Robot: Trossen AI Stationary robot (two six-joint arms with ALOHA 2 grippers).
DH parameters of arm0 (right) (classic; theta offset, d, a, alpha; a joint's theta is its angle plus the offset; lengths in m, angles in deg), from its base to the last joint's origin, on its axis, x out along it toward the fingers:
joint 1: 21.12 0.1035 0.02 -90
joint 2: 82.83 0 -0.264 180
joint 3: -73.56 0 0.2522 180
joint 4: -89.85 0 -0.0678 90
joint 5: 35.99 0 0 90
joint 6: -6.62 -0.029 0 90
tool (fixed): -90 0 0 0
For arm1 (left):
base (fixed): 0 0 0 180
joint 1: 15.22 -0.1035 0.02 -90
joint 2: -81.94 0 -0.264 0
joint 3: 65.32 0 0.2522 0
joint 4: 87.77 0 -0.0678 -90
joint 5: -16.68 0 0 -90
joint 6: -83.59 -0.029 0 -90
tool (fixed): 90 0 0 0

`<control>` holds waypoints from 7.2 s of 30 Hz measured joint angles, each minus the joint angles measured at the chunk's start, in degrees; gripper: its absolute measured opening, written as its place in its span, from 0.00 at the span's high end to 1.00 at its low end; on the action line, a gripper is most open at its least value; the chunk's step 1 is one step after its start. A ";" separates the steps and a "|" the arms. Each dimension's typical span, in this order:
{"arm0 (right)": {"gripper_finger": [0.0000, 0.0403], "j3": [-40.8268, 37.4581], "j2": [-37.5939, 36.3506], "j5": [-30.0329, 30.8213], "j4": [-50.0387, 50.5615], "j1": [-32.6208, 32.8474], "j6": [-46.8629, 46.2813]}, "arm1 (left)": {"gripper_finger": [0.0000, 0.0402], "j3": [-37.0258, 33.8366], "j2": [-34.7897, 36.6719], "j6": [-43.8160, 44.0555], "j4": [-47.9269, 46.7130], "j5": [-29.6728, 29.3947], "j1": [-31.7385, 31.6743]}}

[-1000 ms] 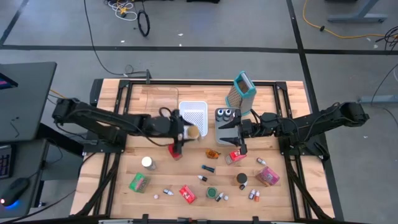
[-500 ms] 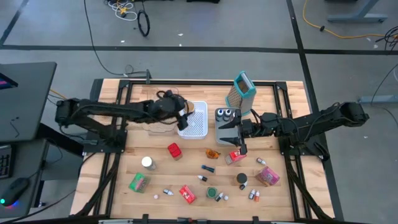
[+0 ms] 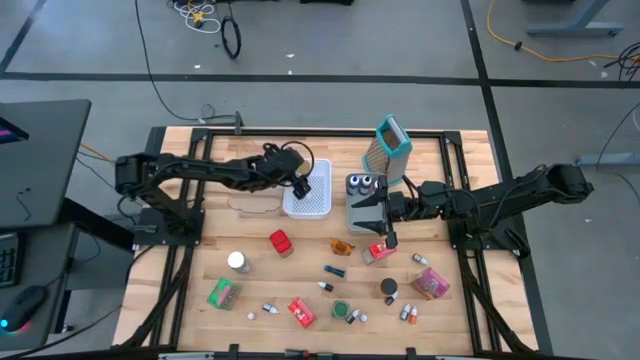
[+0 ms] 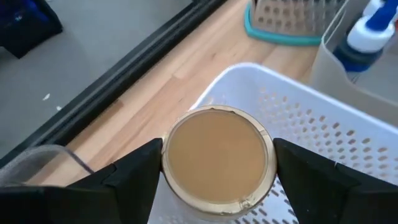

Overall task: Pick & Place Kitchen Items
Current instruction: Put the gold seasoning into the white basket, then put the black spice bottle into the white basket, then put the white spice bottle into the white basket

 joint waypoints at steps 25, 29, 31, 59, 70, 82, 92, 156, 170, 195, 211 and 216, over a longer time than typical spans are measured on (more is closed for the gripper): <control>0.44 0.00 0.00 0.00 0.02 -0.02 -0.46 | 0.17 0.04 -0.58 -3.73 -0.22 -3.56 -0.11; 0.44 0.00 0.00 0.00 0.02 0.00 -0.44 | 0.15 0.04 -0.55 -4.53 -0.31 -3.68 -0.11; 0.44 0.00 0.00 0.00 0.03 -0.01 -0.44 | 0.15 0.04 0.06 -5.91 -0.75 -4.97 -0.04; 0.44 0.02 0.02 -17.65 5.32 0.63 -0.44 | 0.15 0.02 14.64 -5.72 -8.90 11.59 18.34; 0.44 0.02 0.02 -28.07 6.83 10.26 -0.03 | 0.15 0.02 14.64 -5.68 -10.17 1.89 18.84; 0.44 0.02 0.02 -18.63 22.89 15.50 -10.43 | 0.15 0.02 14.64 -3.88 -4.76 -3.35 18.75; 0.44 0.02 4.46 -16.90 24.09 18.40 -10.25 | 0.15 0.02 14.61 -3.88 -3.59 -3.20 18.72; 0.48 1.31 3.93 0.24 3.27 15.25 4.28 | 0.15 0.00 14.59 -8.80 -3.61 -3.01 18.25; 0.48 24.39 18.45 15.83 8.98 -3.06 10.63 | 0.15 -0.32 17.03 -16.45 -4.82 -18.33 18.29; 0.46 30.88 40.43 15.27 16.51 -18.03 -6.05 | 0.15 0.02 27.36 -14.43 -11.51 -19.14 17.89; 0.34 30.67 42.05 14.84 10.47 -20.11 1.18 | 0.15 0.02 27.38 -12.23 -13.05 -13.03 17.90; 0.33 30.67 42.05 14.88 6.03 -20.31 2.06 | 0.15 0.00 27.38 -11.79 -13.38 -11.31 17.88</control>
